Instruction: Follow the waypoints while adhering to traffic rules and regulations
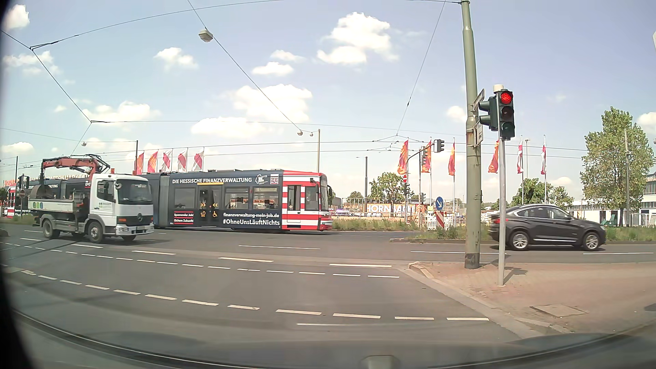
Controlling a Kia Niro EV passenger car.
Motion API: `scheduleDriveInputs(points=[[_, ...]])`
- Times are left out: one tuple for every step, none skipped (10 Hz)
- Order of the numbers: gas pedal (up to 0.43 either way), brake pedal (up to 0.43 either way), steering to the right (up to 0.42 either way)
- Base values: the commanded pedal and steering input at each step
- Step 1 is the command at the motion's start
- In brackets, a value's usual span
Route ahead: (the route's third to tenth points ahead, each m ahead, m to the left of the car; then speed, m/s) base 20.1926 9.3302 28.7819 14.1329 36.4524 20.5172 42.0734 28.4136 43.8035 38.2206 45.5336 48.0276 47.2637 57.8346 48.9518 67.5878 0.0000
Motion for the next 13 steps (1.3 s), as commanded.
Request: scheduleDriveInputs(points=[[0.0, 0.348, -0.048], [0.0, 0.348, -0.048], [0.0, 0.348, -0.049], [0.0, 0.354, -0.048], [0.0, 0.354, -0.048], [0.0, 0.348, -0.049], [0.0, 0.348, -0.048], [0.0, 0.354, -0.048], [0.0, 0.354, -0.048], [0.0, 0.348, -0.048], [0.0, 0.348, -0.048], [0.0, 0.348, -0.048], [0.0, 0.341, -0.048]])
